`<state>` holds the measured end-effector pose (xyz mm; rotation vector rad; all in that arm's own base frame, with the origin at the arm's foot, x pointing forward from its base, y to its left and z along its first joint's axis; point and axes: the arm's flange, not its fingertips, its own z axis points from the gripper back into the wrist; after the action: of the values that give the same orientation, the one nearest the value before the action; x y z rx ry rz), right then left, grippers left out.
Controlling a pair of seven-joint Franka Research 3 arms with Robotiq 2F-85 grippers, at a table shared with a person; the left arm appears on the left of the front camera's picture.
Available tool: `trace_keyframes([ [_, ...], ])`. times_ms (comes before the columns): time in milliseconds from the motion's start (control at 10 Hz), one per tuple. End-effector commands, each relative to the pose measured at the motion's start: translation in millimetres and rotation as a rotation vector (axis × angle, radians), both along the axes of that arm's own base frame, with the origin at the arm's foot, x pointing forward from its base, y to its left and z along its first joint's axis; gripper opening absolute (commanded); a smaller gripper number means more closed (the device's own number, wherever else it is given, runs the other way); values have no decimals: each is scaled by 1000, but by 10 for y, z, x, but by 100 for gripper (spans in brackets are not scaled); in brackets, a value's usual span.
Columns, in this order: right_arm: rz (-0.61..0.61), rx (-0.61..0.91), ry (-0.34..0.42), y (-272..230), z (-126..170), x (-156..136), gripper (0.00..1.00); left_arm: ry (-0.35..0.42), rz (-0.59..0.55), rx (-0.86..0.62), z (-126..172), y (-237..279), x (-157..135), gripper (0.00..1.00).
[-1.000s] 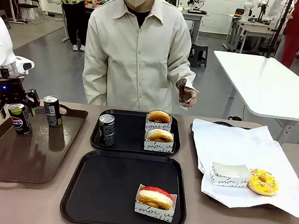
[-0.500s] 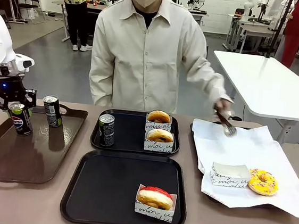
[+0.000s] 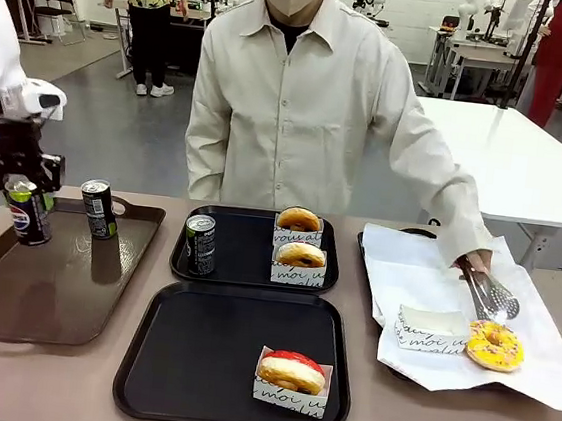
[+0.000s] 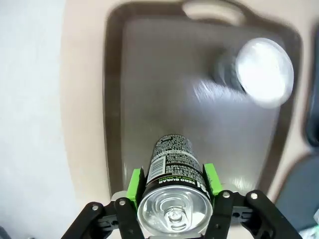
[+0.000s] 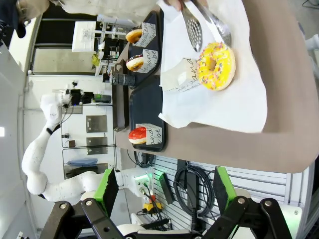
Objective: Set up donuts and drinks on trays.
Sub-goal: Pick up one Pepsi coke from the Handle tray and place it on the Flat Tray without a Pepsi coke.
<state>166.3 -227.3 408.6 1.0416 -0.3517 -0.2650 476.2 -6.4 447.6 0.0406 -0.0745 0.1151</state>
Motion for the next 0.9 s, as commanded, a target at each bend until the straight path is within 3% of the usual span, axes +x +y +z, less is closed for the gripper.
trace_keyframes([
  [0,8,9,-24,6,-7,20,100,13,-124,-14,618,-228,-592,39],
  [300,8,9,-24,6,-7,20,100,-79,-200,11,921,-400,-1207,39],
  [400,8,9,-24,6,-7,20,100,-111,-193,24,963,-361,-1271,39],
  [500,8,9,-24,6,-7,20,100,-33,-176,18,1000,-465,-1098,39],
  [800,8,9,-24,6,-7,20,100,-33,-176,18,1000,-465,-1098,39],
])
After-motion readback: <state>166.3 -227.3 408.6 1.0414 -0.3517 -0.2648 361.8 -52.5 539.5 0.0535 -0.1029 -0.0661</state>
